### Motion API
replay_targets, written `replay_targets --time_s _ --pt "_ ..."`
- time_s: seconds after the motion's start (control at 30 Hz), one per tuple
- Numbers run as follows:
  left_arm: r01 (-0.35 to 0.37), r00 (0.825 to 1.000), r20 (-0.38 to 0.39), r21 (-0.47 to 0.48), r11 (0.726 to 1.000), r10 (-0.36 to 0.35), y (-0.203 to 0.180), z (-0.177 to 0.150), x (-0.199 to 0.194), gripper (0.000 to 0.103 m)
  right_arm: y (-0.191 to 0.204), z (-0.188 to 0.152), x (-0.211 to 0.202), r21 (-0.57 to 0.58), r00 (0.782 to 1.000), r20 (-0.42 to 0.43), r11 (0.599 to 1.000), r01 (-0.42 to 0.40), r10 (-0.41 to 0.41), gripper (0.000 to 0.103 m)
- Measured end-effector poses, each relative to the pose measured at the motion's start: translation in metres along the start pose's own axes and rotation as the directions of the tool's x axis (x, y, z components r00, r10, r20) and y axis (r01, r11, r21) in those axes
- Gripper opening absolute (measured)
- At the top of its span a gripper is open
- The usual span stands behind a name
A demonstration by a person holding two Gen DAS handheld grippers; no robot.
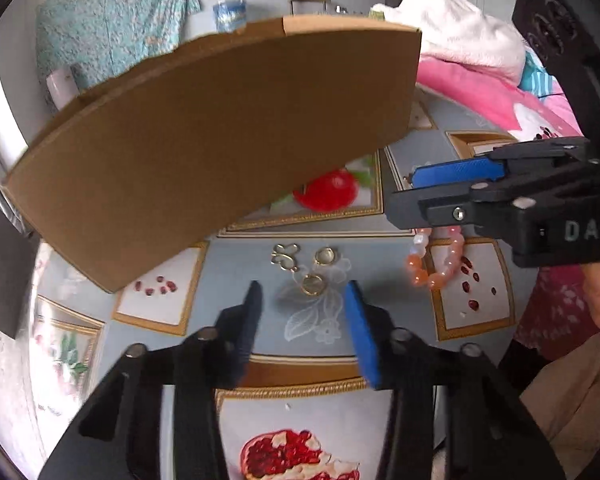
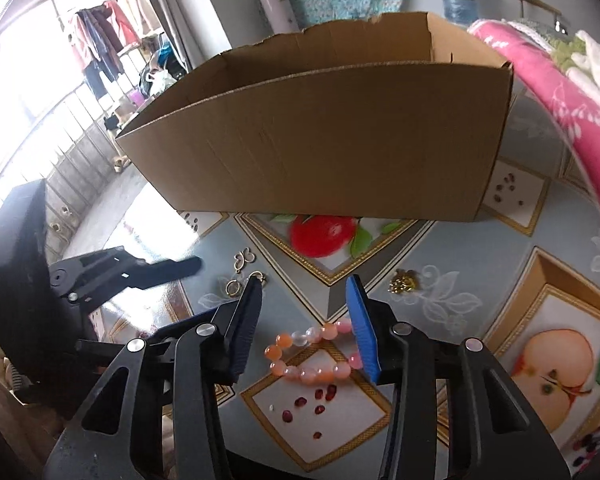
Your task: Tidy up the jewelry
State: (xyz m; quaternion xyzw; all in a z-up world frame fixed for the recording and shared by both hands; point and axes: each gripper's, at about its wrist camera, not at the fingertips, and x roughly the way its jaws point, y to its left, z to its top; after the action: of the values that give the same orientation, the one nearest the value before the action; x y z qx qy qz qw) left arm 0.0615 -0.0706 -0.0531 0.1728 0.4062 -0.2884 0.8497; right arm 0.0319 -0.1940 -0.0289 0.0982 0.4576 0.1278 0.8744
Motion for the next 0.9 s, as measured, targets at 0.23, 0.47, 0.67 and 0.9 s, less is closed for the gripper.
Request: replay_targets --time_s 0.23,0.47,0.67,0.9 --pt "0.034 0.999 0.011 -0.001 0.999 -0.034 0.001 0.005 0.005 0.02 -0.003 0.004 0.006 0.008 1.0 -0.017 1.0 -0.008 0.008 0.04" --pt "0.032 0.999 0.016 0.018 0.999 -0.032 -0.002 0.005 0.005 0.012 0.0 0.009 0.012 -0.016 1.0 -0.027 1.0 -0.012 0.012 0.04" --pt "-0.001 1.0 0.01 0.006 1.0 0.001 0.005 0.001 0.001 0.011 0.014 0.012 0.018 -0.069 0.999 -0.032 0.998 -0.009 0.006 0.039" --pt "-0.039 0.999 -0.006 -0.059 0.997 0.038 0.022 -0.008 -0.004 0.011 0.031 0.013 0.027 -0.14 0.998 -0.055 0.99 -0.017 0.01 0.031"
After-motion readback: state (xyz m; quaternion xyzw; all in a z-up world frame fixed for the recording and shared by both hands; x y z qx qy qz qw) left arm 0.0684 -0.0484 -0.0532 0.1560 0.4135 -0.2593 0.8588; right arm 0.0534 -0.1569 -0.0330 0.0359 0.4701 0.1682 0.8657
